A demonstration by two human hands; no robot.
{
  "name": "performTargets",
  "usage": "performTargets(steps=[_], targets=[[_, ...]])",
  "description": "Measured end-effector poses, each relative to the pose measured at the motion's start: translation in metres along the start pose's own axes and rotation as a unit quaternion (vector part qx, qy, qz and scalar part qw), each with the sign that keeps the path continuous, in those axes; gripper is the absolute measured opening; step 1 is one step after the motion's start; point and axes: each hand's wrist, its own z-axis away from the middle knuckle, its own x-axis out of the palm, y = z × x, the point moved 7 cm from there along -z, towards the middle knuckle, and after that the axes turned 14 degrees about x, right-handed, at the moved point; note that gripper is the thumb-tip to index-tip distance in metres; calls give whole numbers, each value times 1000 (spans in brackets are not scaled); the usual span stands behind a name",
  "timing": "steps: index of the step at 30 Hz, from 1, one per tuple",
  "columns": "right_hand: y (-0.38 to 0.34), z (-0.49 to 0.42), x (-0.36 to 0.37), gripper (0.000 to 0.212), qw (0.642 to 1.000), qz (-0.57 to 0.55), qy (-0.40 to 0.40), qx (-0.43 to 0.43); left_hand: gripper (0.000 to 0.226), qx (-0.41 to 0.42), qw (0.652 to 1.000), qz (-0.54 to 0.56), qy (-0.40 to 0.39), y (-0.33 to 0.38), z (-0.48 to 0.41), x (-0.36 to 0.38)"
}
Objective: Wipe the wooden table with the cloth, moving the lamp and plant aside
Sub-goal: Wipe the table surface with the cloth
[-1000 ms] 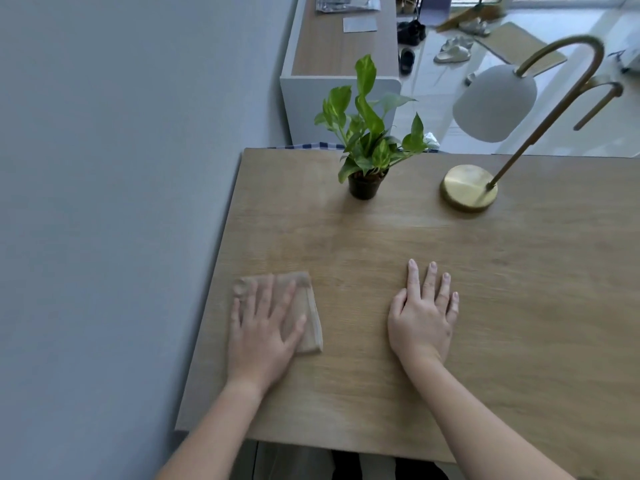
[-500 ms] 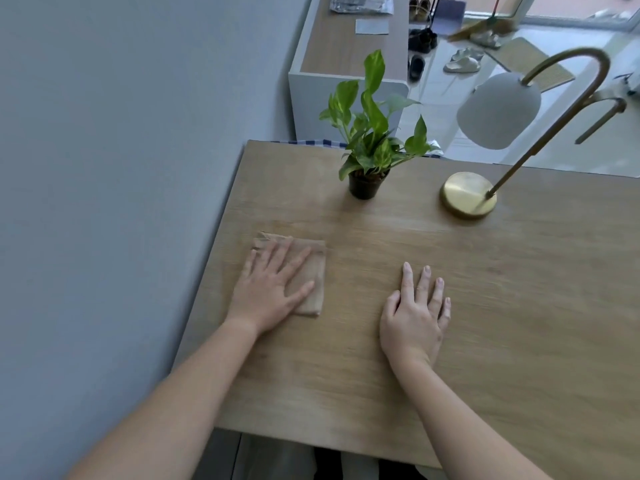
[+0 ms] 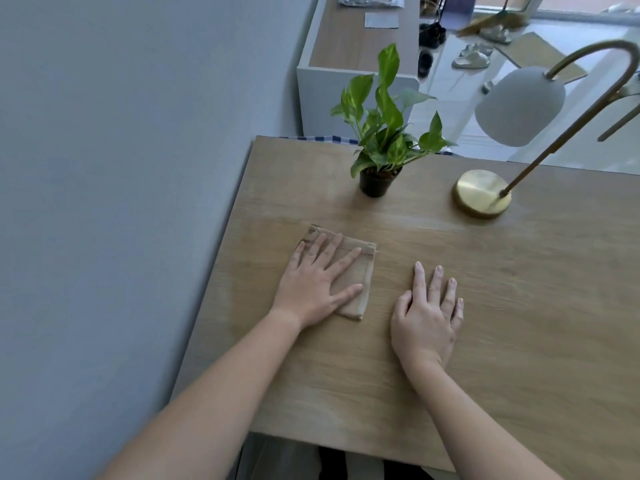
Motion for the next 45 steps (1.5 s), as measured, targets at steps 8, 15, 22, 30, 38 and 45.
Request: performTargets(steps=[8, 15, 22, 30, 38, 45], targets=[[1, -1, 1, 61, 1000, 1, 18, 1, 78, -136, 990, 28, 8, -145, 15, -31], [0, 1, -1, 63, 1000, 6, 22, 5, 75, -132, 990, -4, 56, -84, 87, -1], [-3, 2, -3, 63, 1000, 7, 16, 9, 67, -237, 966, 38, 97, -57, 114, 8], [-6, 0, 0, 65, 999, 14, 27, 10, 67, -254, 964, 31, 78, -128, 17, -23], [-3, -3, 2, 66, 999, 9, 41, 11, 66, -69, 997, 9, 30, -29, -47, -15], [-5, -2, 0, 66, 999, 4, 40, 13, 68, -165, 984, 14, 61, -119, -11, -33]])
